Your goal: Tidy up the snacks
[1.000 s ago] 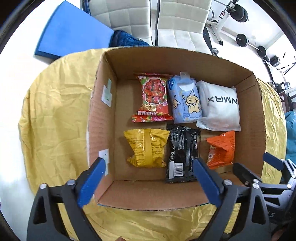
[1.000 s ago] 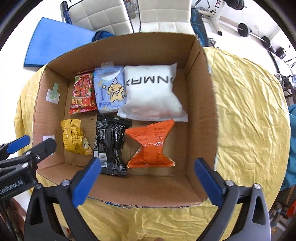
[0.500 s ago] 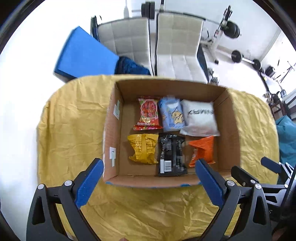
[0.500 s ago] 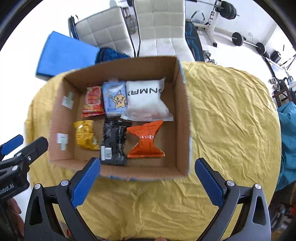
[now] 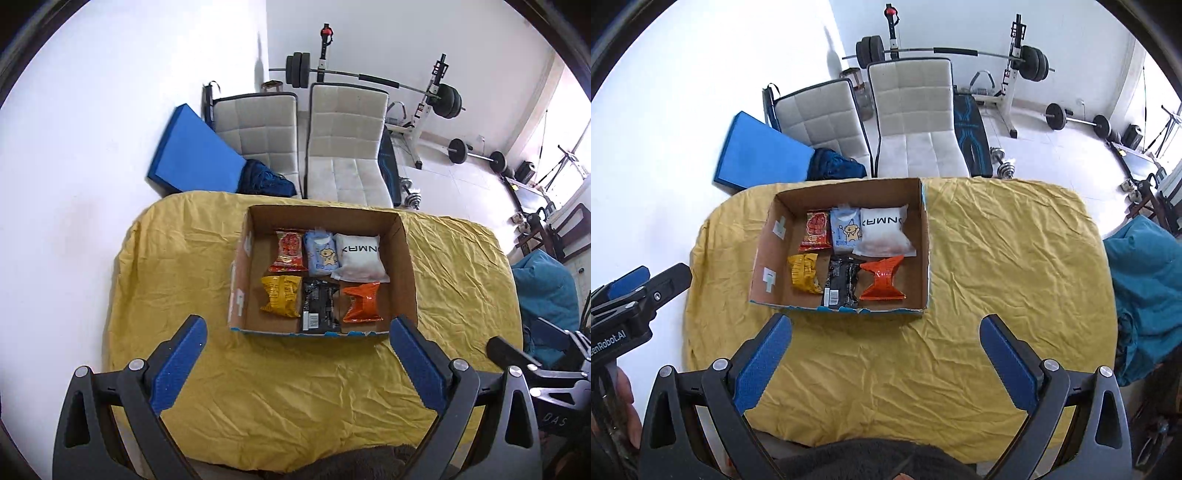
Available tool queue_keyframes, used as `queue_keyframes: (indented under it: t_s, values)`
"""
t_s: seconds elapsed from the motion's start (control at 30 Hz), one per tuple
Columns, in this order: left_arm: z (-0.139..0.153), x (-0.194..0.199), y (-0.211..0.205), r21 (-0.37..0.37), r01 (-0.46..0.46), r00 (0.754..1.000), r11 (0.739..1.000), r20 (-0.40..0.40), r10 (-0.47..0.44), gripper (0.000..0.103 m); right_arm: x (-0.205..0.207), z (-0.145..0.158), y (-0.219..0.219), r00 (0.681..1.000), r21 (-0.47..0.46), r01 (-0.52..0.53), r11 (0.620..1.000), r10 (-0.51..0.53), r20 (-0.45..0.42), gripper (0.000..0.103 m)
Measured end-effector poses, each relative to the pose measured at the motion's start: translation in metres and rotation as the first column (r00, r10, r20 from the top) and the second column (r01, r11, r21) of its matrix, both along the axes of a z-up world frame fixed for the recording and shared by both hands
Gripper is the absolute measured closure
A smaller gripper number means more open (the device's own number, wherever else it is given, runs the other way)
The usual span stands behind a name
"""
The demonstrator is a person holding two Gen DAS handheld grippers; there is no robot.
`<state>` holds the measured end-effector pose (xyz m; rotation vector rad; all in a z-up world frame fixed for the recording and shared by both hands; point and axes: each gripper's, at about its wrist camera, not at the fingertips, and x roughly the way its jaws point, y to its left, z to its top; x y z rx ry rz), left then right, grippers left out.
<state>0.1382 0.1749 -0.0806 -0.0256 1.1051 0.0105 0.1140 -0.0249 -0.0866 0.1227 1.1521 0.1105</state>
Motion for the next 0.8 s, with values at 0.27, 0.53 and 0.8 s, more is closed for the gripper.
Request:
queue_keyframes:
  t_s: [0.27, 0.53, 0.8]
  values:
    - [0.033, -0.032, 0.0, -0.008, -0.015, 1.0, 1.0, 0.016, 0.015, 0.002, -0.037, 0.051, -0.007, 0.999, -0.001, 0.004, 1.0, -0.004, 0.047, 0.0]
    - [0.048, -0.051, -0.006, -0.011, -0.01, 1.0, 1.0, 0.03, 0.01, 0.002, -0.048, 0.067, -0.007, 0.998, -0.009, 0.001, 1.0, 0.0, 0.07, 0.0]
    - [0.055, -0.058, -0.008, -0.012, -0.017, 0.999, 1.0, 0.05, 0.018, 0.002, -0.053, 0.076, -0.011, 0.995, -0.008, 0.017, 1.0, -0.016, 0.095, 0.0]
